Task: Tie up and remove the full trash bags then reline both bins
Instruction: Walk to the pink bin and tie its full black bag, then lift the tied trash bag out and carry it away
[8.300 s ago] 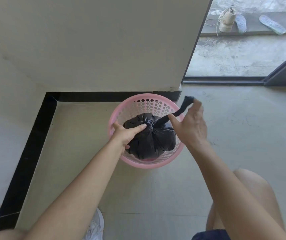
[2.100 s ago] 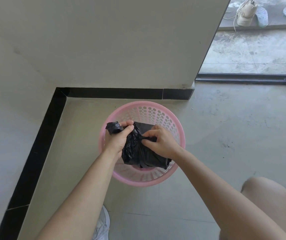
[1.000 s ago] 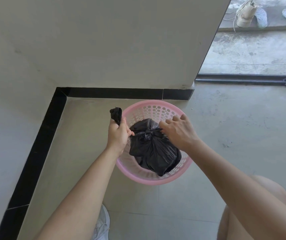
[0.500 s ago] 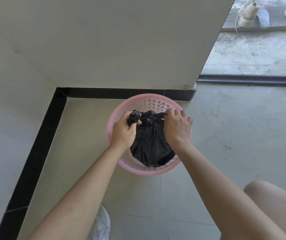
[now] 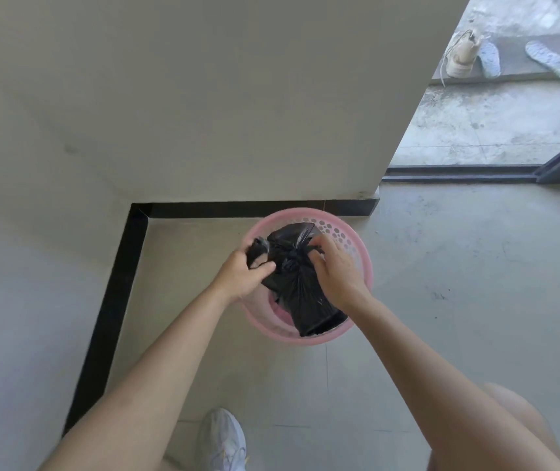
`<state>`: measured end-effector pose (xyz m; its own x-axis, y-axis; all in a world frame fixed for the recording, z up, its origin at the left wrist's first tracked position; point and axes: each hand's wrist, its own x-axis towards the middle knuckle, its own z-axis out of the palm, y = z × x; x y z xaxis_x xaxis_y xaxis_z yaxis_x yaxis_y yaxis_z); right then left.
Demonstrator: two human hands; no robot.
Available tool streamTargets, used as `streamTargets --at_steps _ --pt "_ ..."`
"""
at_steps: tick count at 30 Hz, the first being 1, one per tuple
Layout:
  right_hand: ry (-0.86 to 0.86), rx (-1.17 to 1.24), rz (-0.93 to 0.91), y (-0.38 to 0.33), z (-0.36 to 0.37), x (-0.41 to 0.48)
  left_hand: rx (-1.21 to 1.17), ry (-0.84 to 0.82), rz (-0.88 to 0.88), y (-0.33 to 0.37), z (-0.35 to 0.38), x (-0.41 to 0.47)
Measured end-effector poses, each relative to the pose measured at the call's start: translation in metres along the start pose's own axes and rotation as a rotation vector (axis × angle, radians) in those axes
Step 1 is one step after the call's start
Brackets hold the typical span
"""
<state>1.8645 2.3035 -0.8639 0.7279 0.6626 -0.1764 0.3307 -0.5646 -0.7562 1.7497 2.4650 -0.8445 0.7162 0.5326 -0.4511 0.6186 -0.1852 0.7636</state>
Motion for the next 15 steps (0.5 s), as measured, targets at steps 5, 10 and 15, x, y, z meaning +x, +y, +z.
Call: streamTargets --at_steps 5,10,15 --pt "0.073 0.146 0.06 -0.092 -0.074 -0.021 0.007 -0.188 0.093 0.067 -0.045 -0.053" --pt "0.136 0.231 0.042 -0.202 -0.173 -0.05 0.001 -0.066 0.175 0.186 -0.111 -0.106" --pt "0.245 0.244 0.004 -0.33 -0.296 -0.102 0.026 -0.064 0.326 0.331 -0.176 -0.186"
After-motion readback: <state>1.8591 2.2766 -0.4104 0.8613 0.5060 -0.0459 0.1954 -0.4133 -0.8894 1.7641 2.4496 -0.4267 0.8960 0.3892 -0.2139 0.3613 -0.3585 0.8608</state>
